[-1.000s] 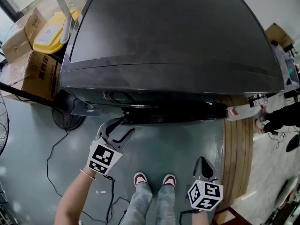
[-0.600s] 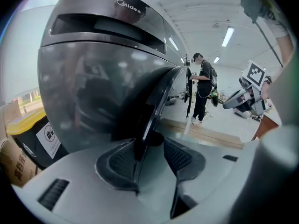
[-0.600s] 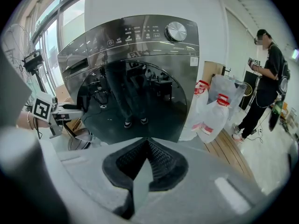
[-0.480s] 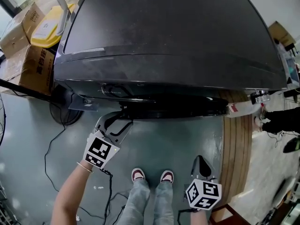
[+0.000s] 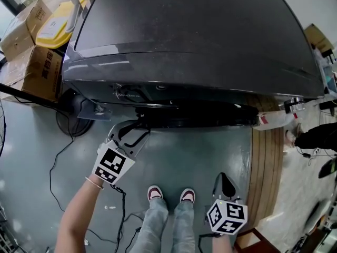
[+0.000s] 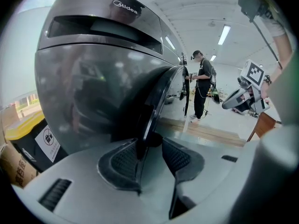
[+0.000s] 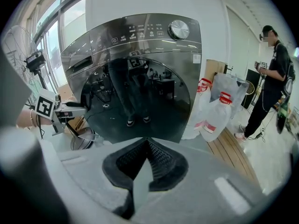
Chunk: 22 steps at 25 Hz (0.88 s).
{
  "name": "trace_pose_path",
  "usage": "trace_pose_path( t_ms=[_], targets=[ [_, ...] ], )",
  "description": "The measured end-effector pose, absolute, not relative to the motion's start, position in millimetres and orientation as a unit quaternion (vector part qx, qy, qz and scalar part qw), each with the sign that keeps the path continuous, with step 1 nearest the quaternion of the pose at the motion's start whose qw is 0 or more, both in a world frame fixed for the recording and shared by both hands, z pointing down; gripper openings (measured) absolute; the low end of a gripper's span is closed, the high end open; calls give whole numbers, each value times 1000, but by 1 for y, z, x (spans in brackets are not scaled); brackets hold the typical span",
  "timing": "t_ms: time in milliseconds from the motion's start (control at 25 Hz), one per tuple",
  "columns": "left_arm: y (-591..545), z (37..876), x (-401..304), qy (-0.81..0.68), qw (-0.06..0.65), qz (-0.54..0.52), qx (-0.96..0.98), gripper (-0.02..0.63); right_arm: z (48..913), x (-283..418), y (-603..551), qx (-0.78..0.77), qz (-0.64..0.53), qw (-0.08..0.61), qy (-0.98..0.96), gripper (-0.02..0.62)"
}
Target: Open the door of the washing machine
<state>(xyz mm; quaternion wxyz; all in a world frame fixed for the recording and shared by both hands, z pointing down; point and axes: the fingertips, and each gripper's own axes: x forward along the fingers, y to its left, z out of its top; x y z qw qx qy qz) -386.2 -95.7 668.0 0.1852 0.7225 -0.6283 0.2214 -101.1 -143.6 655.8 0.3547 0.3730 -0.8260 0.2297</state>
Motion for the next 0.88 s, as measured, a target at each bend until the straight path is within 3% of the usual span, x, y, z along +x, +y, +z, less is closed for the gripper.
trace_pose_path(
  t_ms=[880],
  targets=[
    [-69,672,-357,-610,179,240,734,129,648,-75,-131,394,227,346,-821,6]
  ],
)
